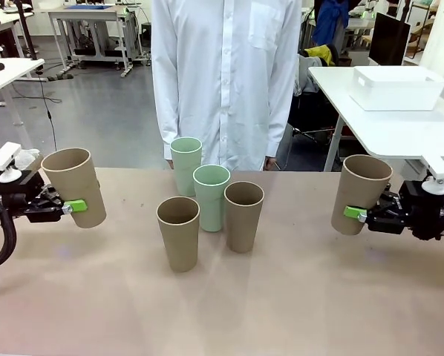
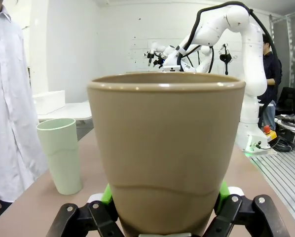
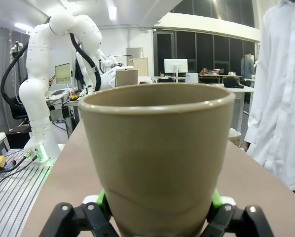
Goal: Stack the cups and store them in the basket.
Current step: Pick up two Reusable plastic cups , one in each hand.
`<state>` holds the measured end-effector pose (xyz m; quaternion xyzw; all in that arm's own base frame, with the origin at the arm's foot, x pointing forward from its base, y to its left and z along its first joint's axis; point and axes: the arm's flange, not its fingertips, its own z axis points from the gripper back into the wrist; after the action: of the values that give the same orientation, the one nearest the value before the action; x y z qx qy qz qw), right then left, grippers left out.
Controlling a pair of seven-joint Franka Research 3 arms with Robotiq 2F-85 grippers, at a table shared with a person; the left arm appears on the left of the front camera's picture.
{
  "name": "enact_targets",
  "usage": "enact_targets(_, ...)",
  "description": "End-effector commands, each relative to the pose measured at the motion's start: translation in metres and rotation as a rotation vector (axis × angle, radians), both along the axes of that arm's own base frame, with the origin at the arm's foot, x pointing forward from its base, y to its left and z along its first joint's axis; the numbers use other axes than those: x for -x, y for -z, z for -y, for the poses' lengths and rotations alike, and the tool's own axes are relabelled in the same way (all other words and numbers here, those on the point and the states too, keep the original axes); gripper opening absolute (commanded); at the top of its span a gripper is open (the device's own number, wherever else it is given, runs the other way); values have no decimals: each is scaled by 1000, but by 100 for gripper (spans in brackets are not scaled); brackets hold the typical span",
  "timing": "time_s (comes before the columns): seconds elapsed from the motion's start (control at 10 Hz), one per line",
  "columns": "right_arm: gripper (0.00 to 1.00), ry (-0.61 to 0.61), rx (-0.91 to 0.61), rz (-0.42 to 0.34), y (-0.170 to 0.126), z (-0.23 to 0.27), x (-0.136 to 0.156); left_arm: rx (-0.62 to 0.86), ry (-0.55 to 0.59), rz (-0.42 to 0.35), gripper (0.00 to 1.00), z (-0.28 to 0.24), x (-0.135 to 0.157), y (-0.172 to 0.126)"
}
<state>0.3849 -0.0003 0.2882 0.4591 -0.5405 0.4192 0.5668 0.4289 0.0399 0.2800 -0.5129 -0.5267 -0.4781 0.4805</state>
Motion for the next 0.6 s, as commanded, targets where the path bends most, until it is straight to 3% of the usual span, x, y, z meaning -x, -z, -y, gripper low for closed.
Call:
enact_targets(0.0, 84, -25, -28, 58, -5, -15, 71, -14, -21, 75, 84, 6, 16, -11)
enact_targets(0.1, 84, -35, -49, 63, -7, -13, 73, -7, -33, 92, 84, 5, 18, -17)
enact_targets(0.2, 84, -14, -7, 8, 3, 0, 2, -11, -47, 91, 84, 1, 16, -23)
enact_targets(0.3, 84, -14, -7, 8, 3, 0, 2, -10, -6, 43, 84, 1, 4, -25)
enact_targets(0.5, 84, -14, -7, 8, 3, 0, 2, -10, -6, 43, 84, 1, 4, -25)
